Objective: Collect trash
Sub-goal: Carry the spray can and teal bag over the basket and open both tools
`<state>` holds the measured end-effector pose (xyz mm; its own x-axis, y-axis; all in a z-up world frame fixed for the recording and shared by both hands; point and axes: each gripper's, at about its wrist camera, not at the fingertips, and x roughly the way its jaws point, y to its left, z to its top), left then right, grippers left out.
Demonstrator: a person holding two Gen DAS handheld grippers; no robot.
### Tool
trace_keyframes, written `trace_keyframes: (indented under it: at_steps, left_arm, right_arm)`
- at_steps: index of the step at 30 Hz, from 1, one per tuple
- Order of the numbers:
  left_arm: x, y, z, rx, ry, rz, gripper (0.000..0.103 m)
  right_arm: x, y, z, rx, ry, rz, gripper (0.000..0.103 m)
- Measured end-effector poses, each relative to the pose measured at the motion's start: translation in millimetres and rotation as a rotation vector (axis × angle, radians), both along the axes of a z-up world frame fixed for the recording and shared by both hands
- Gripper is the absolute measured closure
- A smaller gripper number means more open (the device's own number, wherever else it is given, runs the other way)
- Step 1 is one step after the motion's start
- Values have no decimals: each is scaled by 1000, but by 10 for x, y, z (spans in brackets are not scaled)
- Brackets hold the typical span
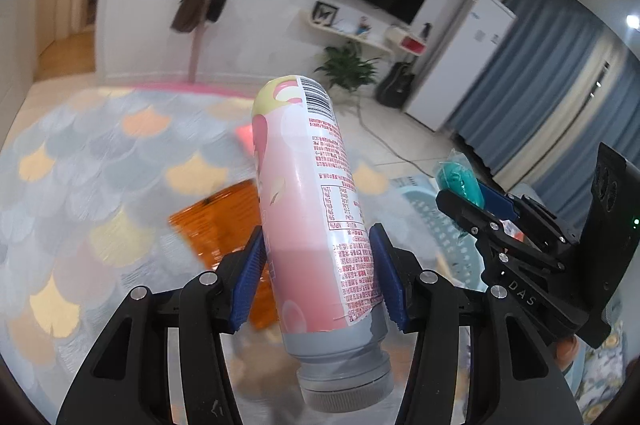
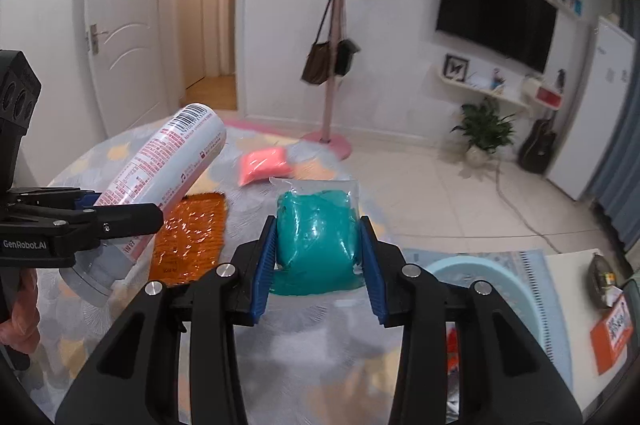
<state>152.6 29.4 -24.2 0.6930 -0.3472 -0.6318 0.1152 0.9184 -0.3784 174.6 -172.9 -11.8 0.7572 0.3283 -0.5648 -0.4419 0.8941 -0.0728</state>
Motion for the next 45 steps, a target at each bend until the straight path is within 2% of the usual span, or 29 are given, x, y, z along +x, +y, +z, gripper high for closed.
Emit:
trace_keyframes:
  at_steps: [6,13,19,27,32,35,37,39,45]
  left_arm:
    - [17,-446,243,16,-59,-80,53]
    - [162,-1066,390,23,-96,-189,53]
    - [389,-1533,296,-8,-62,-263,53]
    - [772,-2065,4,14,1,-307,53]
    - [916,-2242,-158,32,27,-315,52]
    - [931,-2295,-221,29,2,-309,52]
    - [943,-2298,-228,24,-12,-307,45]
    - [947,-2292,-209,24,-19,-299,39]
    - [862,-2155,-93,18,-52,-280,35]
  right_arm:
    - [-120,-389,169,-1,-41,-120,67]
    - [-100,-1029,187,21,-11,-314,67]
    - [58,-1647,-2,95,100,-475,67]
    - [362,-2249,-436,220,276,-610,66]
    - [450,-2354,-678,230,326,-655,66]
    - [461,-2413,-783,244,342,-692,65]
    - [486,-2437,-838,259,358,-693,65]
    - [497,-2460,-866,253,359,-705,59]
    - [471,-2428,-881,251,362,-700,57]
